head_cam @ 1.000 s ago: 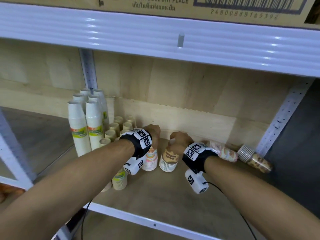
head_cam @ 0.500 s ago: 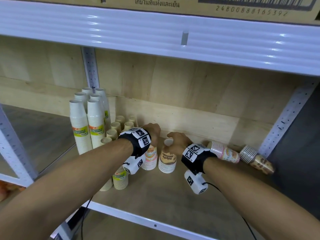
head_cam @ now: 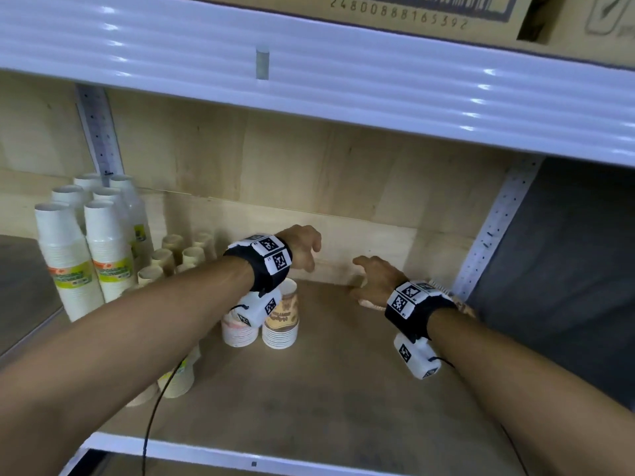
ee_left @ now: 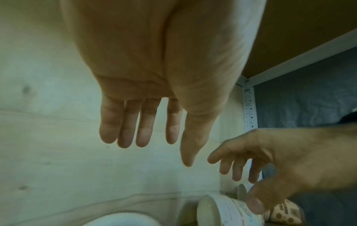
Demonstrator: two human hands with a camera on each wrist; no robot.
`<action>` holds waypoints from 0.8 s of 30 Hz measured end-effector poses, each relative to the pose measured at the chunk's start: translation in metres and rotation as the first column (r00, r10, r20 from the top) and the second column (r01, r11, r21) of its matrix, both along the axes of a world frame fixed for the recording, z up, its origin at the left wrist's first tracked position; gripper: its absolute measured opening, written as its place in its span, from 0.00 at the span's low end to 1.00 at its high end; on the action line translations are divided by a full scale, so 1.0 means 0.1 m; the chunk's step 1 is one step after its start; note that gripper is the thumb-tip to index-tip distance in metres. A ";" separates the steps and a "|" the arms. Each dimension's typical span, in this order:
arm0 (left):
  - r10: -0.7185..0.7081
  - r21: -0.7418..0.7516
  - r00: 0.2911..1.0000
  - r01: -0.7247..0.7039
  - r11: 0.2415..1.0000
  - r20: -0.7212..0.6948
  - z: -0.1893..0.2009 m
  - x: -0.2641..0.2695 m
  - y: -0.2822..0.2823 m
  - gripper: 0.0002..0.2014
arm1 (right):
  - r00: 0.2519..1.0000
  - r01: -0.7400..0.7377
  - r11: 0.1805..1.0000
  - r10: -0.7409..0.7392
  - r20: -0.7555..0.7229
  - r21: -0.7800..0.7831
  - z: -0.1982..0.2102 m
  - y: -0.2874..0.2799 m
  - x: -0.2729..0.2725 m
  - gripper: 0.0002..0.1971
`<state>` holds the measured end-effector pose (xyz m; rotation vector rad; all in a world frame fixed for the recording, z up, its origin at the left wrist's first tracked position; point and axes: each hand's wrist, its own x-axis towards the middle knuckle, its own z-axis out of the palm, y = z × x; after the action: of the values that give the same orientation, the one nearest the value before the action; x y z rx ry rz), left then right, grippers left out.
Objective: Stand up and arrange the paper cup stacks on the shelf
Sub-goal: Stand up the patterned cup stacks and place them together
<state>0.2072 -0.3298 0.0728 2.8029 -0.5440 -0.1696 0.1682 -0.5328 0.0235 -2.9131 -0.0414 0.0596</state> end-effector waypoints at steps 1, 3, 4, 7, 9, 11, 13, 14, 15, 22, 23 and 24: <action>-0.032 -0.011 0.999 0.032 0.999 0.004 0.00 0.00 -0.14 0.22 | 1.000 0.030 1.000 -0.030 -0.008 -0.004 0.00 -0.16 -0.02 0.40; -0.085 -0.014 0.996 0.085 0.996 0.011 -0.03 0.00 -0.36 0.23 | 0.996 0.090 0.996 -0.089 -0.013 0.005 -0.01 -0.43 -0.04 0.40; -0.110 -0.018 0.994 0.110 0.994 0.011 -0.06 0.02 -0.48 0.24 | 0.992 0.123 0.992 -0.123 -0.013 0.024 -0.03 -0.57 -0.05 0.39; -0.180 -0.043 0.984 0.180 0.983 -0.007 -0.16 0.07 -0.81 0.26 | 0.974 0.227 0.973 -0.227 -0.010 0.041 -0.12 -0.96 -0.08 0.38; -0.217 -0.043 0.976 0.217 0.975 -0.009 -0.23 0.11 -1.03 0.28 | 0.956 0.294 0.956 -0.294 0.009 0.015 -0.19 -1.18 -0.09 0.39; -0.257 -0.050 0.966 0.256 0.965 -0.020 -0.31 0.14 -1.21 0.30 | 0.923 0.384 0.923 -0.385 0.024 0.017 -0.24 -1.31 -0.10 0.36; -0.298 -0.039 0.953 0.297 0.954 -0.045 -0.38 0.18 -1.38 0.32 | 0.902 0.428 0.904 -0.427 0.055 -0.003 -0.30 -1.38 -0.06 0.27; -0.314 -0.034 0.947 0.313 0.949 -0.062 -0.42 0.20 -1.45 0.33 | 0.909 0.414 0.910 -0.413 0.047 0.008 -0.36 -1.45 -0.04 0.26; -0.323 -0.027 0.943 0.322 0.946 -0.079 -0.46 0.22 -1.52 0.34 | 0.918 0.396 0.918 -0.396 0.020 -0.001 -0.37 -1.49 -0.05 0.26; -0.359 0.063 0.932 0.361 0.930 -0.052 -0.73 0.34 -1.92 0.37 | 0.897 0.442 0.897 -0.442 -0.010 0.009 -0.62 -1.85 -0.05 0.33; -0.356 0.079 0.933 0.359 0.930 -0.047 -0.78 0.36 -1.96 0.38 | 0.891 0.453 0.891 -0.453 0.004 0.003 -0.66 -1.88 -0.04 0.34; -0.352 0.090 0.935 0.355 0.931 -0.042 -0.83 0.38 -1.99 0.39 | 0.887 0.461 0.887 -0.461 0.009 -0.014 -0.68 -1.92 -0.02 0.34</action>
<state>0.2449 -0.5287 -0.0107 2.7630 -1.0597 -0.3118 0.1665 -0.7245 -0.0448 -2.8527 0.6535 -0.0287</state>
